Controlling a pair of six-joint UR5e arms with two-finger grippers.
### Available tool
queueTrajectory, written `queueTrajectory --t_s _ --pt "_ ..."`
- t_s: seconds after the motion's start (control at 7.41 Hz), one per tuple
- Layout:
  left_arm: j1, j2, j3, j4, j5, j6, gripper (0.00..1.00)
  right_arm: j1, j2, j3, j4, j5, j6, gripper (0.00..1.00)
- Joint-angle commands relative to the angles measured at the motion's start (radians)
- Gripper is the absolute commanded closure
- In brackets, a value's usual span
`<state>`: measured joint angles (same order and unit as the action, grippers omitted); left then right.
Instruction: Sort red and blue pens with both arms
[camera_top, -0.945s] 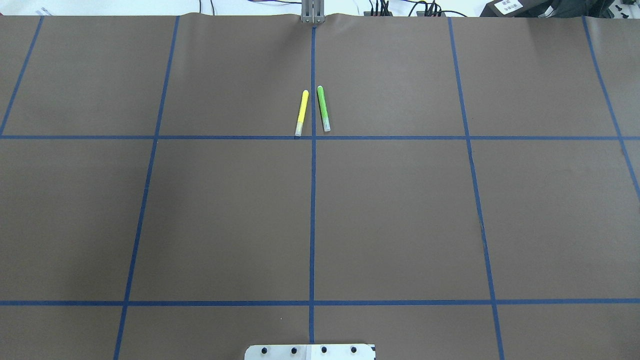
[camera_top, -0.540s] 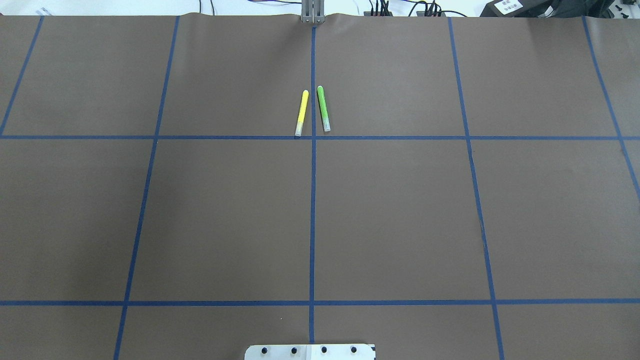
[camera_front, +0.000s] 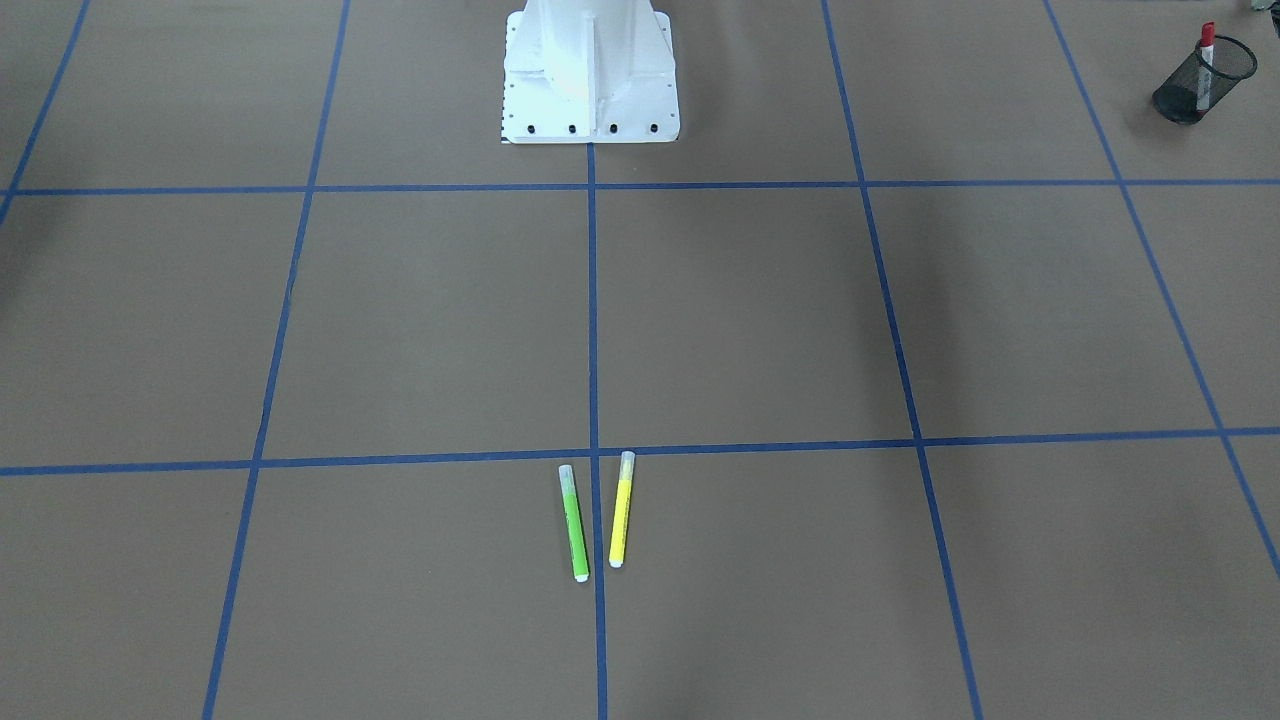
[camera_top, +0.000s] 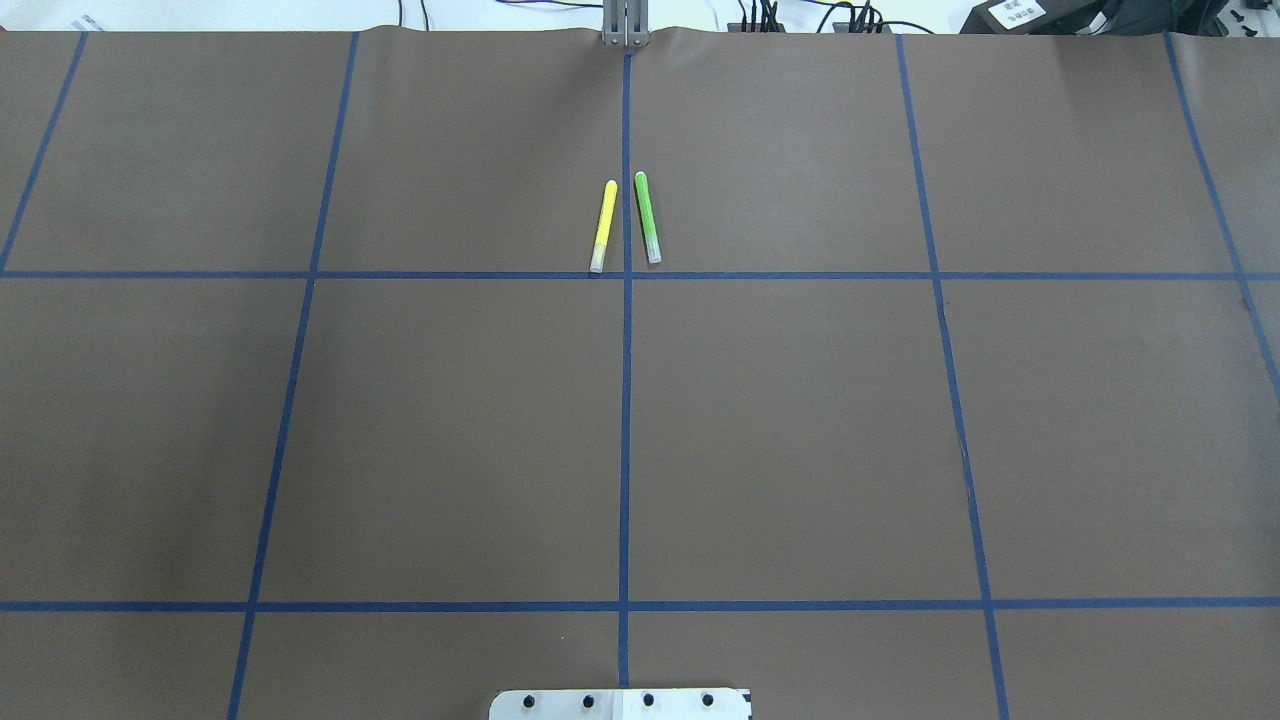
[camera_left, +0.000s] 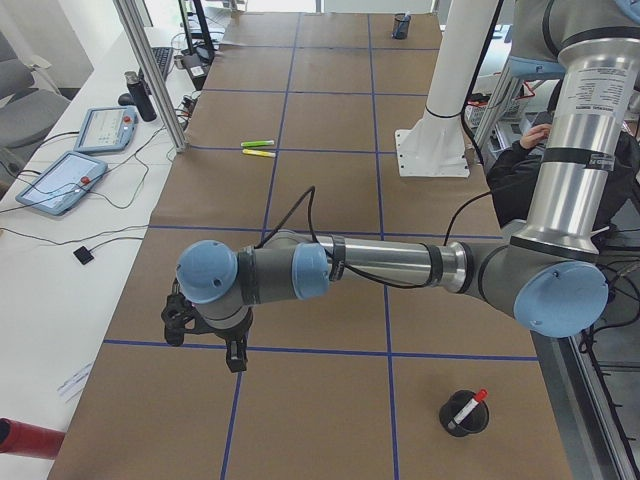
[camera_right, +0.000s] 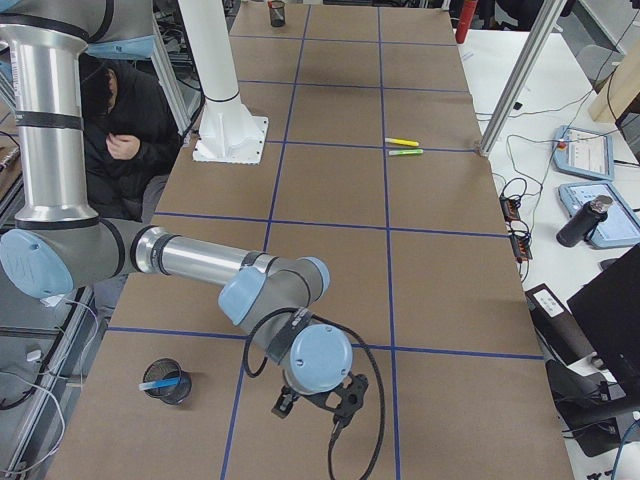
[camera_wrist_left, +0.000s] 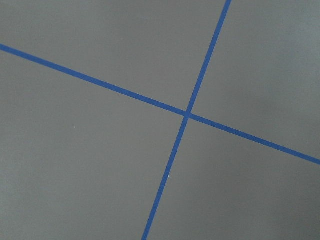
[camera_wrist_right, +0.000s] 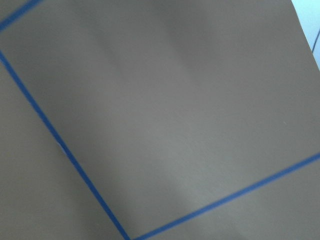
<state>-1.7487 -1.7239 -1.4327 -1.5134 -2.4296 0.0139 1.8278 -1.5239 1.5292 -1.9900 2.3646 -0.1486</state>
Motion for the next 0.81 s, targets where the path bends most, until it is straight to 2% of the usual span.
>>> queueTrajectory --t_s 0.0,0.14,0.27,0.68 --pt "0.008 0.053 0.090 -0.273 0.003 -0.006 0.00 -0.076 0.021 -0.004 0.245 0.008 0.140 0.00" --pt "0.021 0.050 0.057 -0.278 0.056 -0.126 0.00 -0.114 0.022 0.009 0.273 0.010 0.285 0.00" --pt "0.099 0.062 -0.033 -0.271 0.158 -0.225 0.00 -0.136 0.024 0.022 0.275 0.015 0.331 0.00" --pt "0.184 0.147 -0.199 -0.233 0.173 -0.262 0.00 -0.231 0.024 0.058 0.278 0.056 0.389 0.00"
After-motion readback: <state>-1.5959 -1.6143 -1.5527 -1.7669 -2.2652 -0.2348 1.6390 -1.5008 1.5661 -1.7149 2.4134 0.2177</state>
